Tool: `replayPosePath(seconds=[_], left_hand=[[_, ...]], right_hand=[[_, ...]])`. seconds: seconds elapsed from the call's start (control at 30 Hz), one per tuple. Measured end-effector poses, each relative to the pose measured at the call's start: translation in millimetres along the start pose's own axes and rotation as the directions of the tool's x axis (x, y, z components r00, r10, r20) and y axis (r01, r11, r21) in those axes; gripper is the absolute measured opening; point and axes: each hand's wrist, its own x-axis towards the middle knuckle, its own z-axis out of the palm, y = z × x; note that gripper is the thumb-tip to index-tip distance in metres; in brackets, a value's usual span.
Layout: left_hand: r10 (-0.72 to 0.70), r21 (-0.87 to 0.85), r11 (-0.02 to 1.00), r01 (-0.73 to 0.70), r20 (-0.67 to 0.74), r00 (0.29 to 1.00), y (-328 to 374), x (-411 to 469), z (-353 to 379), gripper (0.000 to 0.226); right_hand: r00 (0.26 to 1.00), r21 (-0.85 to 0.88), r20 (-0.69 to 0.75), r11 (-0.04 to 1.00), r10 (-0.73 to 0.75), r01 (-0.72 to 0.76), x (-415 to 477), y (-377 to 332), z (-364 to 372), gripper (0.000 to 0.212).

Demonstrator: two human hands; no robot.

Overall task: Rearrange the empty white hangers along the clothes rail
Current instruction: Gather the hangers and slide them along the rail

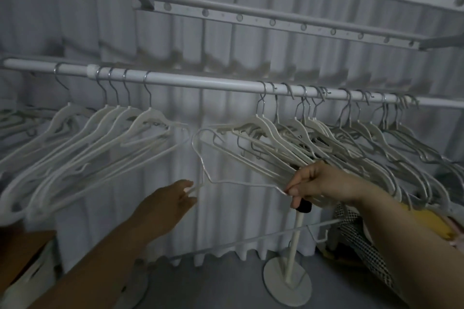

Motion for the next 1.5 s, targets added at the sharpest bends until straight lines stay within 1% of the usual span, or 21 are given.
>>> replayPosePath(seconds=[0.03,0.07,0.1,0.17,0.23,0.3,0.4,0.47,0.53,0.6,0.63,0.67,0.7,0.73,0.8,0.83,0.97,1.03,1.1,1.37,1.5], left_hand=[[0.011,0.016,1.0,-0.011,-0.019,1.0,2.3,-2.4,-1.6,0.014],[0.026,0.033,0.999,-0.025,-0.039,0.999,4.4,-3.7,-3.0,0.027],[0.016,0.013,1.0,-0.015,-0.038,0.999,5.1,-5.1,-4.2,0.032],[-0.039,-0.06,0.997,0.037,-0.026,0.999,5.9,-8.3,-9.9,0.03],[-0.089,-0.109,0.99,0.086,-0.029,0.996,7.9,-15.4,-18.3,0.029],[-0.133,-0.145,0.981,0.127,-0.033,0.991,11.0,-22.8,-28.4,0.03],[-0.156,-0.186,0.972,0.147,-0.036,0.987,20.6,-33.0,-43.4,0.028],[-0.163,-0.204,0.967,0.152,-0.035,0.986,26.5,-38.7,-51.1,0.026],[-0.166,-0.222,0.962,0.156,-0.027,0.986,31.1,-43.4,-58.7,0.024],[-0.164,-0.239,0.959,0.153,-0.029,0.986,34.6,-45.6,-66.2,0.022],[-0.166,-0.245,0.958,0.151,-0.041,0.985,35.5,-45.0,-69.7,0.022],[-0.172,-0.246,0.957,0.153,-0.058,0.983,35.4,-43.0,-72.6,0.023],[-0.183,-0.244,0.957,0.16,-0.076,0.98,35.2,-40.4,-74.4,0.023],[-0.195,-0.242,0.956,0.167,-0.095,0.976,34.5,-36.3,-75.5,0.024],[-0.219,-0.256,0.949,0.182,-0.127,0.967,33.1,-26.3,-76.4,0.025],[-0.227,-0.264,0.947,0.184,-0.139,0.964,32.2,-20.3,-76.5,0.025],[-0.226,-0.297,0.942,0.16,-0.205,0.952,29.2,6.9,-77.0,0.027],[-0.226,-0.323,0.936,0.141,-0.242,0.944,29.1,22.9,-79.3,0.027],[-0.227,-0.341,0.931,0.13,-0.265,0.937,31.0,37.7,-82.1,0.019],[-0.182,-0.406,0.913,0.034,-0.332,0.925,37.8,75.2,-91.9,0.019],[-0.187,-0.324,0.943,0.075,-0.328,0.926,31.5,86.5,-97.2,0.023]], right_hand=[[1.0,-0.019,0.014,1.0,-0.003,0.003,-0.7,1.5,-0.8,0.022],[1.0,-0.035,0.019,0.999,-0.008,0.009,-0.5,3.0,-1.4,0.021],[1.0,-0.041,0.02,0.999,-0.017,0.018,-0.2,3.6,-2.0,0.019],[0.999,-0.015,-0.007,0.999,-0.038,0.038,2.2,6.2,-2.9,0.015],[0.996,0.05,-0.078,0.998,-0.036,0.04,6.3,7.9,-1.8,0.014],[0.984,0.085,-0.179,0.996,-0.008,0.024,13.4,8.3,0.9,0.021],[0.937,-0.028,-0.348,0.999,-0.046,0.038,31.2,11.6,7.0,0.027],[0.872,-0.155,-0.471,0.985,-0.135,0.069,41.6,15.4,9.6,0.028],[0.774,-0.308,-0.575,0.947,-0.265,0.096,44.0,16.1,10.6,0.027],[0.617,-0.558,-0.632,0.828,-0.468,0.056,42.2,17.3,10.2,0.028],[0.555,-0.66,-0.63,0.752,-0.544,-0.011,42.5,21.4,10.4,0.031],[0.522,-0.719,-0.622,0.689,-0.583,-0.087,43.5,25.0,9.7,0.036],[0.532,-0.741,-0.619,0.654,-0.577,-0.152,44.3,24.7,9.2,0.042],[0.582,-0.723,-0.633,0.659,-0.511,-0.208,44.4,21.8,8.8,0.047],[0.678,-0.656,-0.668,0.671,-0.306,-0.344,43.6,15.5,9.0,0.051],[0.7,-0.649,-0.667,0.661,-0.256,-0.377,44.2,15.3,8.4,0.05],[0.685,-0.623,-0.693,0.664,-0.225,-0.412,46.5,16.7,10.3,0.042],[0.688,-0.565,-0.705,0.722,-0.171,-0.4,50.7,16.9,10.5,0.04],[0.689,-0.496,-0.712,0.791,-0.135,-0.359,51.9,17.1,12.0,0.039],[0.758,-0.401,-0.641,0.895,-0.122,-0.195,48.4,13.1,17.8,0.04],[0.777,-0.302,-0.623,0.944,-0.091,-0.132,49.0,13.7,16.2,0.038]])
